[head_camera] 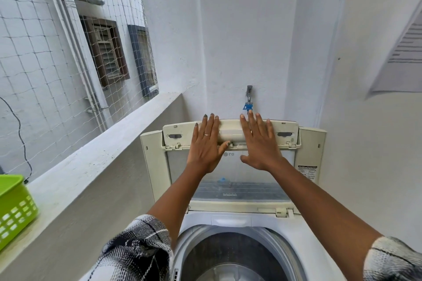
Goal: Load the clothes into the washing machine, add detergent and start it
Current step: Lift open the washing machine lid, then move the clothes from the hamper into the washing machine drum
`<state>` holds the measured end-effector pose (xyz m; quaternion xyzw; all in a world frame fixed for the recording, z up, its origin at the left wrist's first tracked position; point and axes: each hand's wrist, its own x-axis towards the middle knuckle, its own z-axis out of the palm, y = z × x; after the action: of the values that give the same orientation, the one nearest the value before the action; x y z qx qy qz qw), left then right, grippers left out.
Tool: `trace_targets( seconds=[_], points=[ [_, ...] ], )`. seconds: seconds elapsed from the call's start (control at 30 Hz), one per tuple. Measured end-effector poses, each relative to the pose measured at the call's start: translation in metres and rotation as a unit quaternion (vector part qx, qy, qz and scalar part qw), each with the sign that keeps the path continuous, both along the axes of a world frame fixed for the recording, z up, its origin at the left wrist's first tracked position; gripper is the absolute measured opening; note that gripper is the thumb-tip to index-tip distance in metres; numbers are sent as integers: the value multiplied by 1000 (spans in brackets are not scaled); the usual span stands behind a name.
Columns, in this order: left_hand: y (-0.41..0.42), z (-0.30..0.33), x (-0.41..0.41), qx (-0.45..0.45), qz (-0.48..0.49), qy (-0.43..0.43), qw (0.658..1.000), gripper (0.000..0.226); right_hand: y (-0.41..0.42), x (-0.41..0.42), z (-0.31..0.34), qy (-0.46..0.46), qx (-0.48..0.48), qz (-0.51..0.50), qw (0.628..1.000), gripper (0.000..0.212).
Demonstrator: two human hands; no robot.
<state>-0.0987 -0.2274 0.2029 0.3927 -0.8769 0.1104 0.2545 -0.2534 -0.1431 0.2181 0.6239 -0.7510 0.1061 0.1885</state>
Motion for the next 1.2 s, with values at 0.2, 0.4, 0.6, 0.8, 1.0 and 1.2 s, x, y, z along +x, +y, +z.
trace_targets(
  seconds=[0.2, 0.4, 0.6, 0.8, 1.0, 1.2],
  points=[
    [23, -21, 14, -1, 7, 23, 1000, 77, 27, 3, -28, -13, -64, 7, 998, 111],
    [56, -43, 27, 39, -5, 22, 999, 80, 60, 9, -62, -46, -95, 12, 994, 109],
    [117, -74, 43, 113, -46, 5, 992, 74, 113, 38, -112, -129, -118, 17, 985, 103],
    [206, -119, 71, 196, -83, 40, 976, 67, 200, 73, -175, -187, -96, -15, 978, 89],
    [309, -160, 87, 275, -65, 45, 958, 72, 294, 109, -220, -233, -36, -27, 972, 84],
    [393, -180, 72, 326, -80, 107, 936, 64, 379, 98, -222, -241, -47, -17, 969, 80]
  ],
)
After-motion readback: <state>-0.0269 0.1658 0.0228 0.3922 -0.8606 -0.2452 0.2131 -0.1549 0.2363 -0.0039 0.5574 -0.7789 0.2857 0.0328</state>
